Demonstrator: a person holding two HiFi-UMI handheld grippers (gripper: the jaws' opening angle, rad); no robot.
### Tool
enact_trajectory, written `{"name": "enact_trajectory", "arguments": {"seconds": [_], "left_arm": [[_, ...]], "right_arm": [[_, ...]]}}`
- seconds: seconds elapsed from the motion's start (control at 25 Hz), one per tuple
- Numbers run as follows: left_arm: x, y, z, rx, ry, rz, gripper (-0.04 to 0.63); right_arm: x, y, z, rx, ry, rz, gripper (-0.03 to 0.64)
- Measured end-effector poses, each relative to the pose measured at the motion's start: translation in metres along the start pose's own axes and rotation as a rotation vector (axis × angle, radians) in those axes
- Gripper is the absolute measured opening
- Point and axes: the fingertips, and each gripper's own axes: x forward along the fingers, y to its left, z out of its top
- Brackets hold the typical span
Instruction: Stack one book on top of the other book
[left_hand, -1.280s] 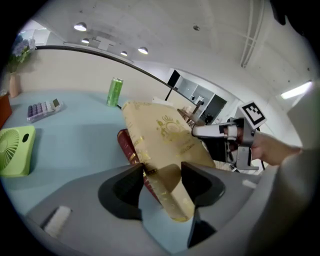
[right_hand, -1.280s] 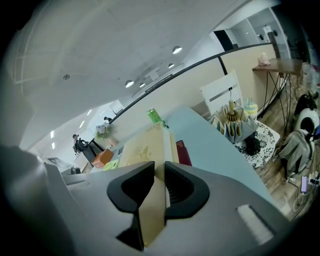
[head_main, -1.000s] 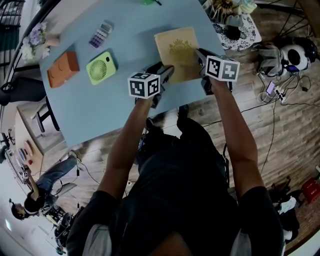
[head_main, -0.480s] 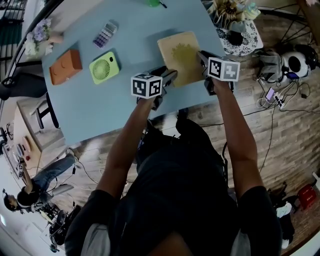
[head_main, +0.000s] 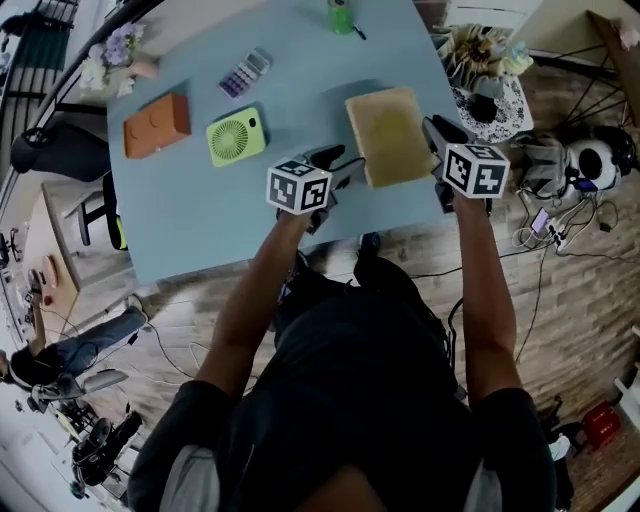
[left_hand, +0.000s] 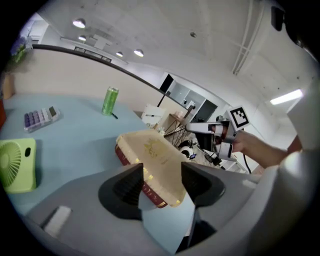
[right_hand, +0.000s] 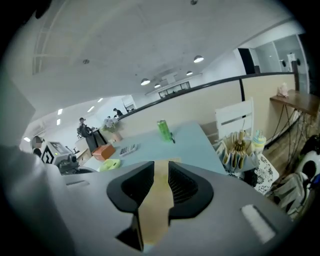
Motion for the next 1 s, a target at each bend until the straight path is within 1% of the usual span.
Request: {"name": "enact_trajectory", "arguments": {"seconds": [0.16,0.24,0.32,0.44,0.52,0.64,0.8,1.0], "left_arm": [[-0.045,-0.012,0.024,0.083,-0.069,-0.005,0.279],[-0.072,-0.016,0.037,0.122,-0.12,0.008,0.278],[-0.103,-0.019,0.051,0.153,-0.188,0.02,0.278],[-0.153,-0.023,0.072,0.193,-0.308,0.03,0.266],[-0.188,-0.025,0.081,0.226,-0.38,0.048,0.253],[-0.239,-0.028,0.091,0.281,-0.47,0.101,0.246],[-0.299,-0.036,0.101,0.343,-0.559,0.183,0.241],[-0.36,-0.057,0.109,0.414,-0.632,0.251,0.238]], "right_arm": [[-0.035,0.051,0.05,-0.081,-0.101,0.135,0.071],[-0.056,0.08,0.076,-0.146,-0.157,0.193,0.071],[-0.078,0.109,0.101,-0.221,-0.211,0.233,0.071],[-0.107,0.143,0.129,-0.327,-0.27,0.235,0.071],[-0.124,0.163,0.142,-0.369,-0.3,0.237,0.071],[-0.149,0.191,0.157,-0.411,-0.346,0.252,0.071],[-0.18,0.226,0.173,-0.46,-0.388,0.269,0.071],[-0.208,0.254,0.183,-0.509,-0.438,0.284,0.07]]}}
